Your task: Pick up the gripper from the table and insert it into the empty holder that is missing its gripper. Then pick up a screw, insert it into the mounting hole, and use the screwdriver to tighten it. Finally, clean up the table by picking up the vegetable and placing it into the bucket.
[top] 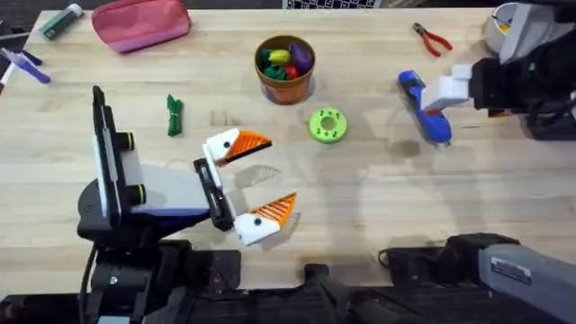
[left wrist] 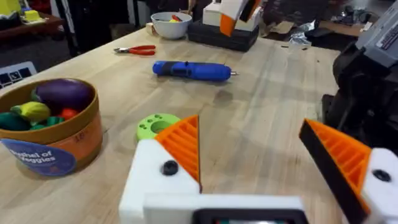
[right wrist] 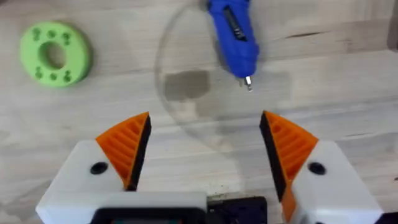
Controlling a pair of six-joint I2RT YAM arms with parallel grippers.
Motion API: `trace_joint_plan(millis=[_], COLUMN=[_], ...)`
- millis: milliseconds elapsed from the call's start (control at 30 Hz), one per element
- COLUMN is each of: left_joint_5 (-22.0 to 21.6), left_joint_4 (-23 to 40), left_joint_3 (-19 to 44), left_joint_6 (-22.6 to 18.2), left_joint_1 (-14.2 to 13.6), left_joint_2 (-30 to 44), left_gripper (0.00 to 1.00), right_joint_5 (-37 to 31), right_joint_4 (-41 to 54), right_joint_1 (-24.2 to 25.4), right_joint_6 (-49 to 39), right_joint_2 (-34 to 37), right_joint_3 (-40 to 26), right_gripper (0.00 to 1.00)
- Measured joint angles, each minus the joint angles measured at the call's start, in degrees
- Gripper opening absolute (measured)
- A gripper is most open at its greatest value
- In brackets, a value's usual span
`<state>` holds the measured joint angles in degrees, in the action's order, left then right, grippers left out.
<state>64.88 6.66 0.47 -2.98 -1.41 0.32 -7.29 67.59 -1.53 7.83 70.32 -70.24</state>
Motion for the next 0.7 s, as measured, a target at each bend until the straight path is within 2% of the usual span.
trace_joint_plan(millis=[167, 400, 700], left_joint_5=[0.0, 0.0, 0.0], left_joint_4=[0.0, 0.0, 0.0], left_joint_3=[0.0, 0.0, 0.0], left_joint_6=[0.0, 0.0, 0.0], left_joint_1=[0.0, 0.0, 0.0], left_joint_2=[0.0, 0.0, 0.0], left_gripper=[0.985, 0.985, 0.986], right_joint_5=[0.0, 0.0, 0.0], right_joint_4=[-5.2, -6.7, -6.7], right_joint_1=[3.9, 4.2, 4.2], right_joint_6=[-2.5, -7.2, -8.3], right_joint_2=[2.9, 3.2, 3.2], right_joint_3=[0.2, 0.2, 0.2], right_gripper=[0.994, 0.994, 0.994])
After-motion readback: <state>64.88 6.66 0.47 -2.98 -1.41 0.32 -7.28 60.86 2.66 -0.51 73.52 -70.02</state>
